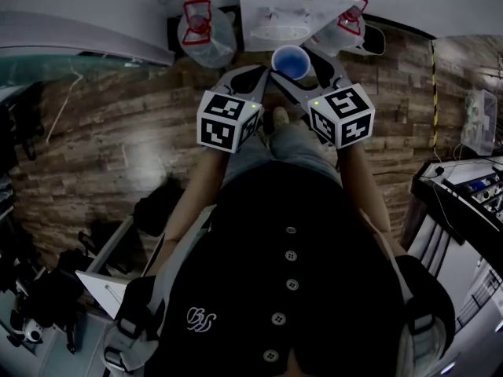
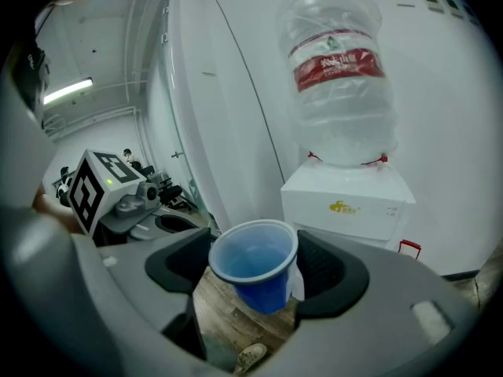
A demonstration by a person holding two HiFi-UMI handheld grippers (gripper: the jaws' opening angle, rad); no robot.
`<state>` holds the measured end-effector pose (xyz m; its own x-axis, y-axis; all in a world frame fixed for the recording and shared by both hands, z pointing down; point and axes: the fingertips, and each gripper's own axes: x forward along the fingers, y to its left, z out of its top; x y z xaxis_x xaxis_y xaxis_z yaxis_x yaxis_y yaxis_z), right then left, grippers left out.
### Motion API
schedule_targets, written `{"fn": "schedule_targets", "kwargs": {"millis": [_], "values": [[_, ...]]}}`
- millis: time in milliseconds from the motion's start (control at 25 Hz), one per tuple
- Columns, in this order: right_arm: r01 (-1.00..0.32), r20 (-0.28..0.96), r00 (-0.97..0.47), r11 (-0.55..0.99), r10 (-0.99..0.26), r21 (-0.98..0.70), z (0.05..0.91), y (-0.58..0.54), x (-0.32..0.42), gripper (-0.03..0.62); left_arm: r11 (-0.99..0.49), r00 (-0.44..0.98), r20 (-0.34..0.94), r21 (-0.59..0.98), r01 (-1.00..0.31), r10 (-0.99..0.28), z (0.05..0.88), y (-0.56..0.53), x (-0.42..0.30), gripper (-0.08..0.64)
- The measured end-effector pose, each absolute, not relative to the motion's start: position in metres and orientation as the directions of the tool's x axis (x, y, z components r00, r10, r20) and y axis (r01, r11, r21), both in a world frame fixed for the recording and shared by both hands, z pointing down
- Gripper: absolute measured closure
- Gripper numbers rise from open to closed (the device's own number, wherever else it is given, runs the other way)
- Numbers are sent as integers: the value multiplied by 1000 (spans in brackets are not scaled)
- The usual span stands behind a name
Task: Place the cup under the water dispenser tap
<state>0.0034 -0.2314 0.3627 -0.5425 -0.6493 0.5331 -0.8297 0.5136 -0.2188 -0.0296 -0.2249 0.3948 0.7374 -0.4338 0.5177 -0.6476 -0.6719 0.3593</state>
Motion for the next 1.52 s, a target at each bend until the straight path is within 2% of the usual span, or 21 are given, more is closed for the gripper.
{"fn": "schedule_targets", "kwargs": {"millis": [720, 1160, 1520], "values": [[-787, 558, -590, 570, -584, -236, 414, -261, 20, 245, -590, 706, 512, 402, -700, -490, 433, -255, -26, 560], [-737, 587, -618, 645, -523, -201, 469, -279, 19, 245, -515, 692, 509, 463, -722, -512, 490, -271, -26, 560], [-715, 600, -630, 670, -493, -199, 524, -289, 12, 245, -531, 704, 504, 463, -710, -501, 548, -276, -23, 560]]}}
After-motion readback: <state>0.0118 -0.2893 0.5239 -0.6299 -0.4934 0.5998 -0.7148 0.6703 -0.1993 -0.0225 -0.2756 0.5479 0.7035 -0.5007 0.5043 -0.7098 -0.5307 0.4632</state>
